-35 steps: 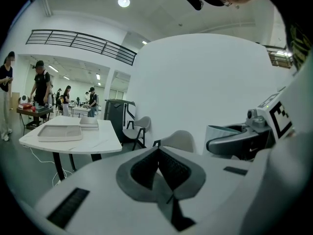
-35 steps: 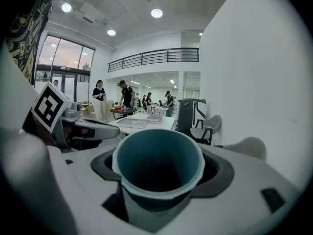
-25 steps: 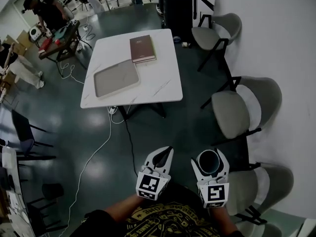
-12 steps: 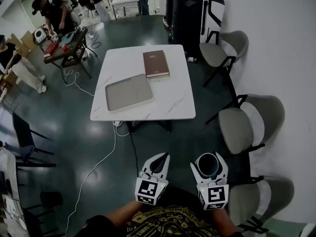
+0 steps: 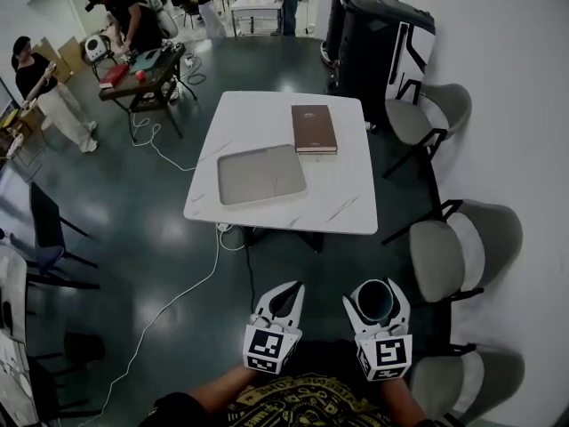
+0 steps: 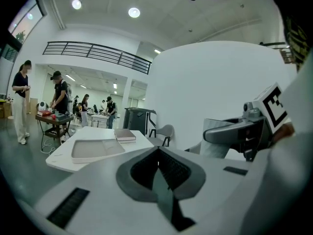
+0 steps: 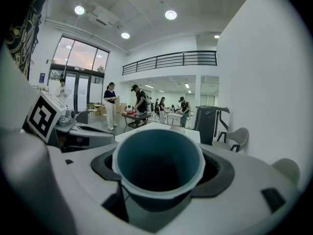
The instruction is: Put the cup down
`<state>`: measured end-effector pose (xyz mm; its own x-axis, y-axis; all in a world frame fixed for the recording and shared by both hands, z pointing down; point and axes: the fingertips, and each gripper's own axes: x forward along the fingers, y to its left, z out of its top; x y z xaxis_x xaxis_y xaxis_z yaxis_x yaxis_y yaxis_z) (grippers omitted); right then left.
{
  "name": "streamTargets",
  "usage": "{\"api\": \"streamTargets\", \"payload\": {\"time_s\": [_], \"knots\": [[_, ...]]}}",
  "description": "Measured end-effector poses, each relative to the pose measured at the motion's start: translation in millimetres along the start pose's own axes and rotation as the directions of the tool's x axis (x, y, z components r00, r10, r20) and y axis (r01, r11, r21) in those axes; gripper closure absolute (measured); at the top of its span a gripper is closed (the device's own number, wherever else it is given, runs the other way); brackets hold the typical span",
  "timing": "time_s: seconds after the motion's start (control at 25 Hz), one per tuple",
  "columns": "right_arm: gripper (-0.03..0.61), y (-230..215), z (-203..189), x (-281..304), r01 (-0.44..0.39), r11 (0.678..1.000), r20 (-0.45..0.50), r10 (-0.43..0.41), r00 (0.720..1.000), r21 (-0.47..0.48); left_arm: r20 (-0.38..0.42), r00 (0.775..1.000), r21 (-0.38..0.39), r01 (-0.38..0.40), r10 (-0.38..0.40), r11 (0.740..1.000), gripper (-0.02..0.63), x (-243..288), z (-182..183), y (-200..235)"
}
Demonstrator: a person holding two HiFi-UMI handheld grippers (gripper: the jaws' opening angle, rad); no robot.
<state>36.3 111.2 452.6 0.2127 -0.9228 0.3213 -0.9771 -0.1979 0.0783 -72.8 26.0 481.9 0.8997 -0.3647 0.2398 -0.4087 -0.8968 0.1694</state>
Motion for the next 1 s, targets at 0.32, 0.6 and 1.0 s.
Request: {"api": "streamTargets", "payload": {"time_s": [0.32, 0.6, 1.0], "knots": [[0.206, 21.1, 9.4, 39.8, -0.122, 0.992, 0.010, 0.122, 0.992, -0.024, 0.001, 0.993, -0.032, -0.119, 0.119, 0.992, 0.603, -8.6, -3.7, 36.3], [0.204, 15.8, 24.7, 80.5, -0.229, 0.973, 0.031, 0.230, 0.973, -0.039, -0.009, 0.973, -0.054, -0.230, 0.230, 0.972, 0.603, 4.8, 4.8, 60.1], [0.205, -18.3, 37.6, 139.8, -0.346, 0.937, 0.029, 0.348, 0.937, -0.057, -0.037, 0.939, -0.097, -0.345, 0.343, 0.934, 0.603, 53.4, 14.7, 74.7]]}}
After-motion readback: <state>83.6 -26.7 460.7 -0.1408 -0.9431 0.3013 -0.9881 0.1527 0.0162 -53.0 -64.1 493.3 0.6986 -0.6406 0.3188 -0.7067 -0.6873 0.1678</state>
